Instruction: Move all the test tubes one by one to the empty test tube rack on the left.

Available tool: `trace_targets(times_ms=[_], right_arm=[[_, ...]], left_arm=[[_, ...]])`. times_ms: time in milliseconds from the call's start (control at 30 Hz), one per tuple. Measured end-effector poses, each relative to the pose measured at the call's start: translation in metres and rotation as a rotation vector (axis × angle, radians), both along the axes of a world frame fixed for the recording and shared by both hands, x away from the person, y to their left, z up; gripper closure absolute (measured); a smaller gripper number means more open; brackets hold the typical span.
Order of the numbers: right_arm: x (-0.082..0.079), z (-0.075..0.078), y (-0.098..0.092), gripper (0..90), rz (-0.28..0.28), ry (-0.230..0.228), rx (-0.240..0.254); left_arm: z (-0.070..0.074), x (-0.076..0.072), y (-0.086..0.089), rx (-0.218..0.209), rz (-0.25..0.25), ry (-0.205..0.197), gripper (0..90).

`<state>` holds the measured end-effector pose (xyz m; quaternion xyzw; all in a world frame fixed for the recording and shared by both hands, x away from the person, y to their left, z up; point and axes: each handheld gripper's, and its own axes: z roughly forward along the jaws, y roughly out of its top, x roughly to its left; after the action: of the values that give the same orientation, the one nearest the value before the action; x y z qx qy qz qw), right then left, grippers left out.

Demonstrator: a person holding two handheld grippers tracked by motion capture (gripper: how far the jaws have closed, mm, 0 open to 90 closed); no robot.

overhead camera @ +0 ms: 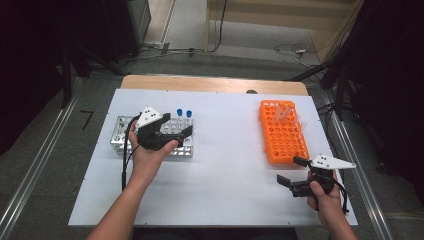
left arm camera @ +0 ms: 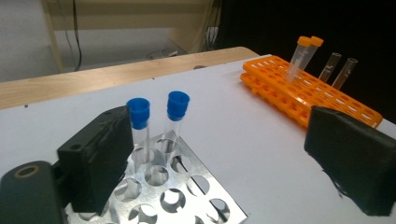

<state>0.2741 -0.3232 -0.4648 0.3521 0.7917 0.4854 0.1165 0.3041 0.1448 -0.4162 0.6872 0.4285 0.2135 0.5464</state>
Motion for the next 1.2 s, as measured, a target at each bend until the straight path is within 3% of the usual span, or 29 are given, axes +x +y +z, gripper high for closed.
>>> trace_targets(times_ms=[200, 500, 1200], right_arm=[[0.000, 0.000, 0.000, 0.0, -0.003, 0.000, 0.000], [0.002, 0.001, -0.002, 0.0, -0.012, -0.003, 0.004], [0.011, 0.010, -0.012, 0.0, -0.055, -0.020, 0.023]], left_arm=[[0.002, -0.019, 0.000, -0.008, -0.033, -0.018, 0.0], [0.001, -0.048, 0.003, -0.020, -0.062, -0.040, 0.0], [-0.026, -0.100, 0.039, -0.053, -0.023, -0.019, 0.0]])
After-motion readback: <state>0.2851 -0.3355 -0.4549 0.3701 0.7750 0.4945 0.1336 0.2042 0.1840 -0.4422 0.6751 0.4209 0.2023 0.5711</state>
